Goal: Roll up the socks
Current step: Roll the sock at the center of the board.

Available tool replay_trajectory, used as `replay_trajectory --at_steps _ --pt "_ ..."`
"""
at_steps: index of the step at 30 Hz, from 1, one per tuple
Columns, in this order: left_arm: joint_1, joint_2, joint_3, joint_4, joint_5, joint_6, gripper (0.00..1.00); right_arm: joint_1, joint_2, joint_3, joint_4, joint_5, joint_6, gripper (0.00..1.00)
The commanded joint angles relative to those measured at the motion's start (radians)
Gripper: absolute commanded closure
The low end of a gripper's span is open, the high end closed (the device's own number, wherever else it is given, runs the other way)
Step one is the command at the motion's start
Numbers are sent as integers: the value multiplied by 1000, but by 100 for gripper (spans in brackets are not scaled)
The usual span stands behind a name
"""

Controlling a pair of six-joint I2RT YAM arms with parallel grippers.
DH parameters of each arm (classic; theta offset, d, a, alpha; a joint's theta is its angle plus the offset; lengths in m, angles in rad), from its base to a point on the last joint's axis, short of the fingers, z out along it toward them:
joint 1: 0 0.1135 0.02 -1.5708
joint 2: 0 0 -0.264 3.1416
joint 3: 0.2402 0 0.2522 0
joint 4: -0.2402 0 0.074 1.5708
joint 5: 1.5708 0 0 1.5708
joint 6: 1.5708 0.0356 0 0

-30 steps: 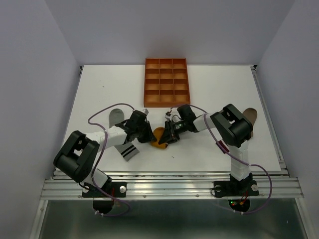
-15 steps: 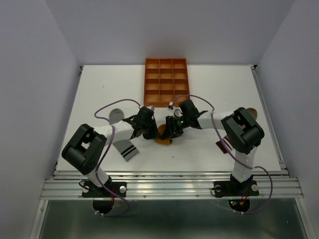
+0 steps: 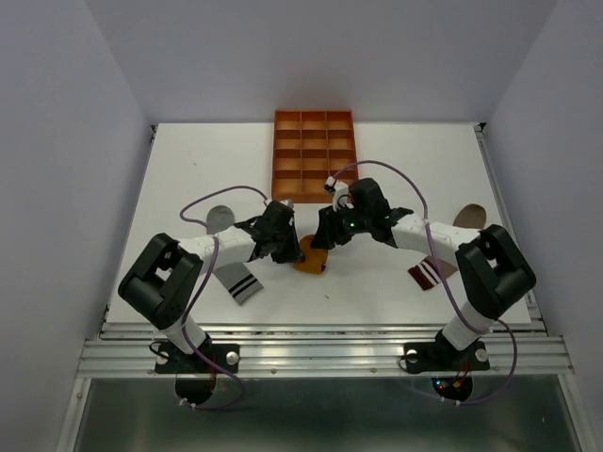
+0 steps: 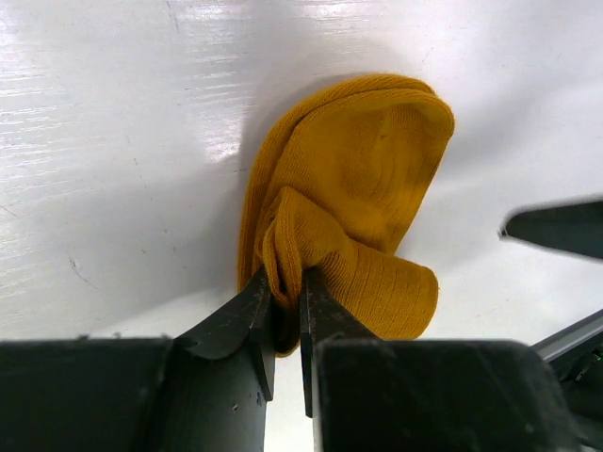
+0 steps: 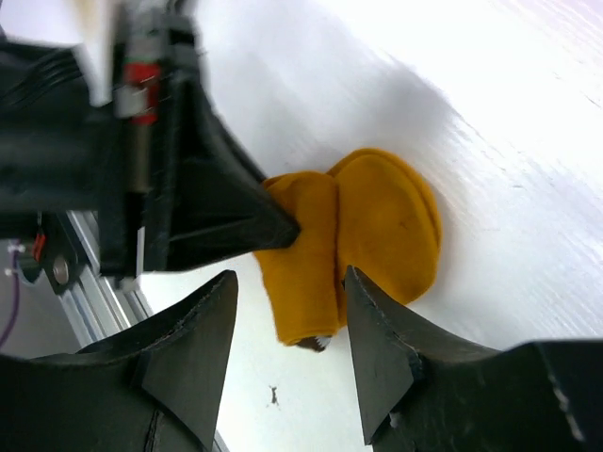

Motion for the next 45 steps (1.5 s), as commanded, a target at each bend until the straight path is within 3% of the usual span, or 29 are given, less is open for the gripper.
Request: replay_trajectory --at_steps 1,9,29,45 --pt "-14 47 -32 -178 -52 47 91 71 -99 -41 20 58 -153 45" --pt "-14 55 -16 -192 -24 41 91 226 -112 -56 -21 265 -258 45" --pt "-14 64 5 -211 -29 26 92 289 -53 -61 -87 391 -258 46" --pt "-4 64 1 -189 22 16 91 386 45 -61 -144 661 -263 50"
